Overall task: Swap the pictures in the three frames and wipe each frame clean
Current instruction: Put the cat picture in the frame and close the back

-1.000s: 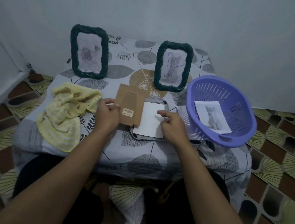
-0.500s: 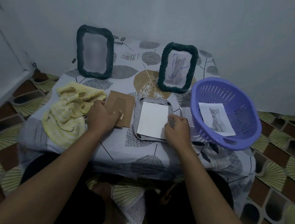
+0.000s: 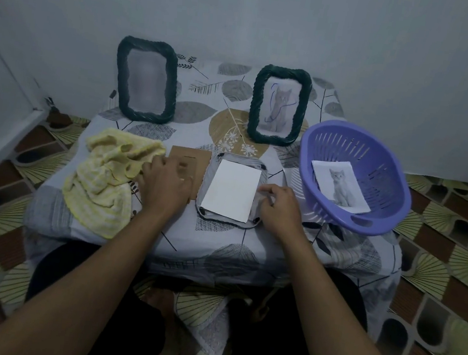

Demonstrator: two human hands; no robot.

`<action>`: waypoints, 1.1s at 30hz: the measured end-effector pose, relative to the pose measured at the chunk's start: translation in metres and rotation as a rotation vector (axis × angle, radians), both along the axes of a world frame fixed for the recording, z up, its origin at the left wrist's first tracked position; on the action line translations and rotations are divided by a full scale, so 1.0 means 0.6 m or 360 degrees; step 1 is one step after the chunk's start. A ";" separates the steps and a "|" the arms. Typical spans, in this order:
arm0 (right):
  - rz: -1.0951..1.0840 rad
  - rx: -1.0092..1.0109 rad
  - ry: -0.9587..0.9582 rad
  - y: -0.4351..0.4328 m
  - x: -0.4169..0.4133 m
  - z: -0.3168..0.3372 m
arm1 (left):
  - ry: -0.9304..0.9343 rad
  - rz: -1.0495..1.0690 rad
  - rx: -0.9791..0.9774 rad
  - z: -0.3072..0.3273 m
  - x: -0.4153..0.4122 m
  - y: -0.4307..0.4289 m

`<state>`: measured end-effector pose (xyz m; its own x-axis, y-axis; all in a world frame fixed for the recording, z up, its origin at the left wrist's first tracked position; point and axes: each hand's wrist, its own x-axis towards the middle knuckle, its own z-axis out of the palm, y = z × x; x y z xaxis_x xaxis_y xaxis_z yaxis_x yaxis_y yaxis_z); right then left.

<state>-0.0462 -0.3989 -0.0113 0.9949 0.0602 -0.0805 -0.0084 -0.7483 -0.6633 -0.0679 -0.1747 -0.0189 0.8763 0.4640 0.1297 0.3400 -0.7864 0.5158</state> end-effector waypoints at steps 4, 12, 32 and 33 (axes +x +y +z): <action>-0.0052 -0.0007 0.0003 -0.002 0.001 0.000 | 0.0094 -0.0167 -0.0058 -0.004 0.010 -0.013; -0.0055 -0.0022 0.0037 0.002 -0.001 0.003 | 0.0121 -0.0254 0.0068 -0.001 0.011 -0.022; -0.0084 0.0162 0.0106 0.005 -0.003 0.017 | 0.0010 -0.0120 -0.0554 0.001 0.009 -0.037; -0.0089 0.0176 0.0113 0.005 -0.004 0.018 | 0.0019 -0.0106 -0.0569 0.002 0.008 -0.039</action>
